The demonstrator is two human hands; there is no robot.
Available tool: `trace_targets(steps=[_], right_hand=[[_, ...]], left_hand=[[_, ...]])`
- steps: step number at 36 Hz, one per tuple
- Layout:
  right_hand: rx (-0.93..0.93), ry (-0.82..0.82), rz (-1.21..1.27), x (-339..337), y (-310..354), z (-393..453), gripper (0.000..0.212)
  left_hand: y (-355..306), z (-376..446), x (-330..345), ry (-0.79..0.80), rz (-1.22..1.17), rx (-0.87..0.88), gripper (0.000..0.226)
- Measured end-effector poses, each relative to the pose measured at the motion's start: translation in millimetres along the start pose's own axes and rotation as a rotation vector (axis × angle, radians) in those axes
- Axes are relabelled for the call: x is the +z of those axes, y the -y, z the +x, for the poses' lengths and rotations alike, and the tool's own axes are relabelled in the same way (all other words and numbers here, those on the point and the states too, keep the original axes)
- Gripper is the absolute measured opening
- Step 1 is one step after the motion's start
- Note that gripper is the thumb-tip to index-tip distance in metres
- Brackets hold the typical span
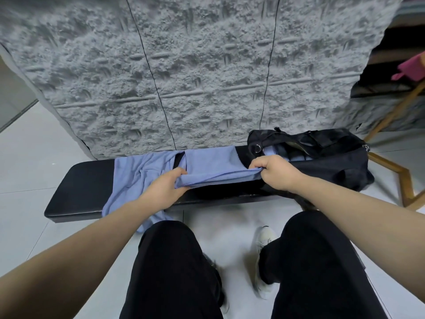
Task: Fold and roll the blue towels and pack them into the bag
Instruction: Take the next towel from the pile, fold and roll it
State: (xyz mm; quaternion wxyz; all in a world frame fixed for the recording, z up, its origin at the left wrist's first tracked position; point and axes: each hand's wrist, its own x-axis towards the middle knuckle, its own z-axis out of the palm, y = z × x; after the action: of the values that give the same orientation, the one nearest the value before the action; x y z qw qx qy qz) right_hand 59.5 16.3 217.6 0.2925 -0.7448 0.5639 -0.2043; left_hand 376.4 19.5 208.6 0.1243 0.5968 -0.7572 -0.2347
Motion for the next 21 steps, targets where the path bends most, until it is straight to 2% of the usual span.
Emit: trace_targets(steps=[2, 6, 9, 10, 13, 14, 17, 21], right_hand=[[-0.005, -0.016, 0.029, 1, 4, -2, 0.042], [0.009, -0.045, 0.102, 1, 12, -9, 0.025], [-0.007, 0.006, -0.038, -1, 17, -16, 0.006], [-0.014, 0.042, -0.122, -2, 19, -18, 0.009], [-0.058, 0.136, -0.376, -4, 20, -21, 0.051], [-0.066, 0.156, -0.438, -3, 19, -20, 0.054], [-0.069, 0.151, -0.574, 1, 12, -16, 0.023], [-0.098, 0.107, -0.648, 5, 7, -18, 0.016]], left_hand=[[-1, 0, 0, 0.039, 0.085, 0.026, 0.004], [-3, -1, 0, 0.052, 0.253, 0.061, 0.018], [-8, -3, -1, -0.018, 0.286, 0.124, 0.024], [-9, -3, -2, -0.036, 0.293, 0.144, 0.023], [-12, -6, -5, -0.075, 0.302, 0.181, 0.013], [-13, -8, -6, -0.095, 0.285, 0.210, 0.009], [-15, -13, -8, -0.110, 0.224, 0.243, 0.007], [-16, -19, -7, -0.077, 0.240, 0.141, 0.019]])
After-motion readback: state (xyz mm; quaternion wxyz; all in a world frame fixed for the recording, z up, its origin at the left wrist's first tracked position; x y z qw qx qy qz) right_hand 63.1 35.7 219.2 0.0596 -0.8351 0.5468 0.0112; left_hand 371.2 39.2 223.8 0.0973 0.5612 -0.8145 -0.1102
